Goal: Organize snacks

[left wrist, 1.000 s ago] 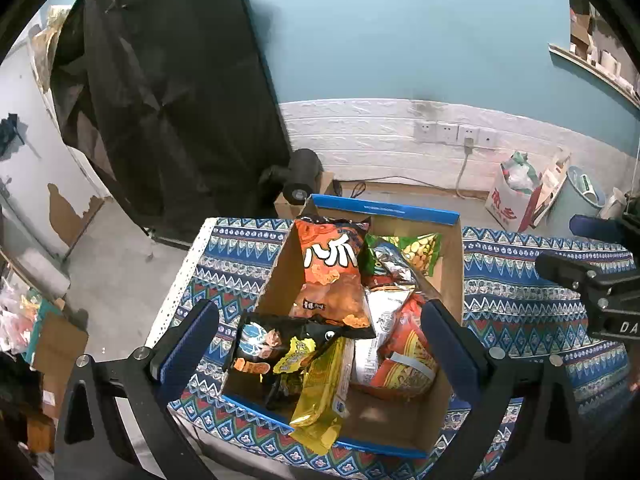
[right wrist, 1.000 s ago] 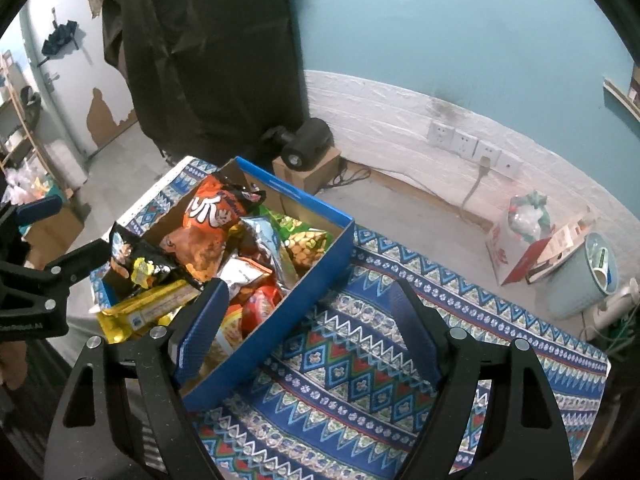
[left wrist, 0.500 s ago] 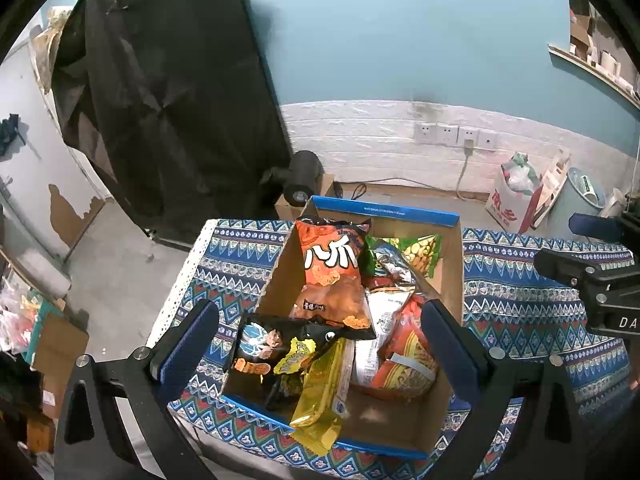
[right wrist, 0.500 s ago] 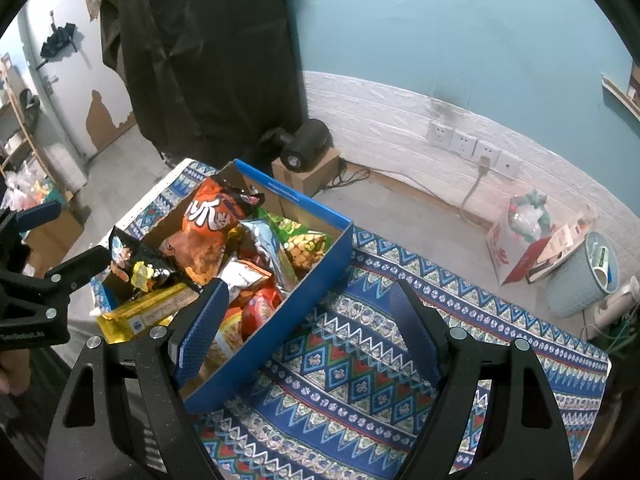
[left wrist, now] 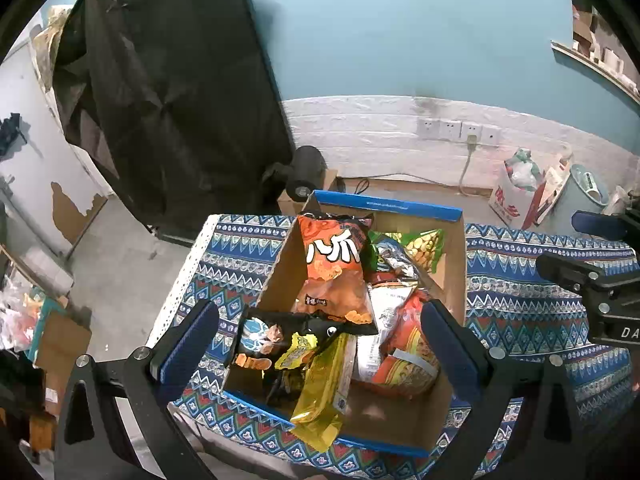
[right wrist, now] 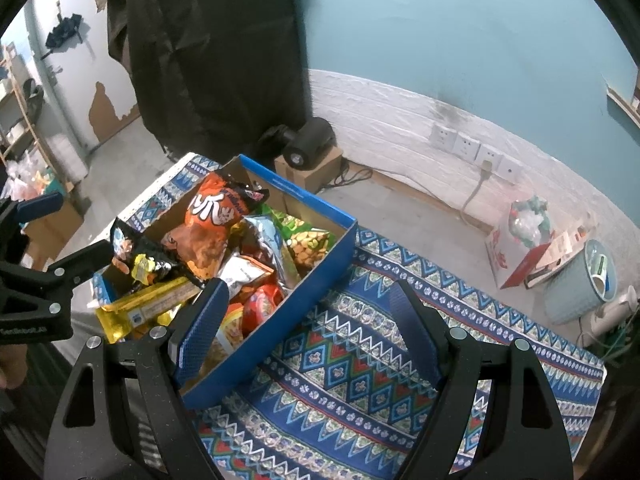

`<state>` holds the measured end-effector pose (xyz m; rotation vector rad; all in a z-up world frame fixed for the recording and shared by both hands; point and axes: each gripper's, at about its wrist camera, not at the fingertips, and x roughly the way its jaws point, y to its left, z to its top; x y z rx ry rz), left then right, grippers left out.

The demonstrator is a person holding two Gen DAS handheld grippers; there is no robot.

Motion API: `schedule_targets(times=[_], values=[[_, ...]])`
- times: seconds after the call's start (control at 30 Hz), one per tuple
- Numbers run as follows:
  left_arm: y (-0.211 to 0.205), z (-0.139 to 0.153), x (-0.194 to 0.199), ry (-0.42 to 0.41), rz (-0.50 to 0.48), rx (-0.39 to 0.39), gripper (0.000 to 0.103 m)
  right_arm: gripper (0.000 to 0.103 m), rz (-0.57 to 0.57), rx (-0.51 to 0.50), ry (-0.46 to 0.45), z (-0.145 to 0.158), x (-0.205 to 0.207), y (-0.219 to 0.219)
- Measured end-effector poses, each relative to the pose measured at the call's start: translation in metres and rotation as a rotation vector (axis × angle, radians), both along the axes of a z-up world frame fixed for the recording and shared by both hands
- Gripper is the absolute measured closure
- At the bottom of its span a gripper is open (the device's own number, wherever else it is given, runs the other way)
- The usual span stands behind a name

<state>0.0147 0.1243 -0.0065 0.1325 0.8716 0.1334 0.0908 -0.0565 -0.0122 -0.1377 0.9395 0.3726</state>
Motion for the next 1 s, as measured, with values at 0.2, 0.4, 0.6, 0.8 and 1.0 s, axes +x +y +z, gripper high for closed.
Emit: schedule_targets(times=[0.2,0.4,0.6,0.8,1.0], values=[[-0.0012,-0.0011,-0.0005,0.002,0.002,0.003,0.001,0.022,-0.002,0.0,0.001,0.0,-0.0003,0.0015],[-0.0024,-0.0011,-0.0009,0.002,0.0,0.009,0.001,0.022,0.0,0.0,0.002,-0.0002,-0.0004,0.0011],[-0.0029,-0.0015,-0.0011,0.006,-0.004,0.006,0.001,0.022,-0.001,-0.001,0.002,0.0,-0.0003,0.0012],[-0.003,-0.0015,-0.0014,0.008,-0.006,0.004,0.001,0.022,-0.001,-0.001,0.002,-0.0001,0.0005,0.0013],[-0.0041,-0.0003,-0.0025,0.004,-0.014,-0.002,0.001,0.022,0.001,-0.003,0.005,-0.0015,-0.0015,0.0011]])
